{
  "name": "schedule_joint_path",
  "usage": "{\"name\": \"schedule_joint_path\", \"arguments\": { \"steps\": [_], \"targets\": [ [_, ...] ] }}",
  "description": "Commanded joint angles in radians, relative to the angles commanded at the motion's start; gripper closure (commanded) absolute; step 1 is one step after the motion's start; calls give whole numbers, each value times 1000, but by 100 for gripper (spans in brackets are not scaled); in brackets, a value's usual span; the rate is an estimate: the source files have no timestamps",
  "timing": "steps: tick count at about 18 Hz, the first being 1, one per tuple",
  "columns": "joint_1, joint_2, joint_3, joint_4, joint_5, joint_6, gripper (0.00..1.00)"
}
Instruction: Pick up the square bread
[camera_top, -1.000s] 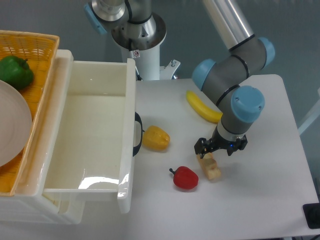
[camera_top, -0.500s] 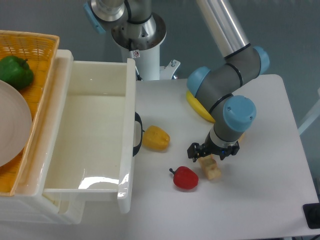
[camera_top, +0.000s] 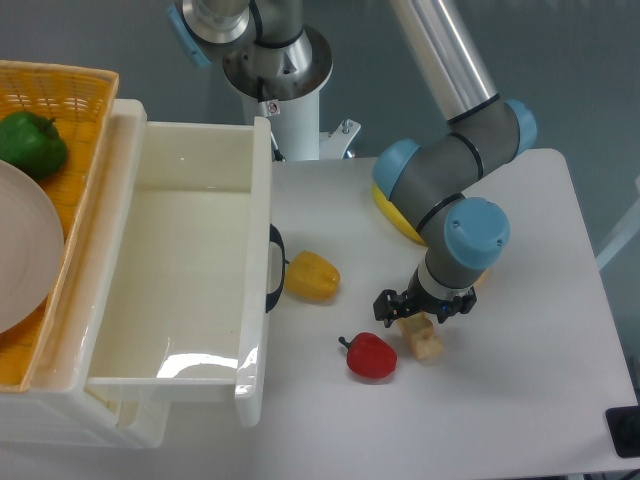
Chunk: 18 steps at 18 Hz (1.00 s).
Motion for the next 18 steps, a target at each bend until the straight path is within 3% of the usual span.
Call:
{"name": "schedule_joint_path", "arguments": {
  "steps": [4, 7, 13, 18],
  "targets": [
    [0, 5, 3, -2, 2, -3, 64],
    [2, 9, 5, -3, 5, -3, 98],
    [11, 55, 12, -8, 6, 40, 99],
    [11, 107, 5, -14, 8, 187, 99]
  ]
}}
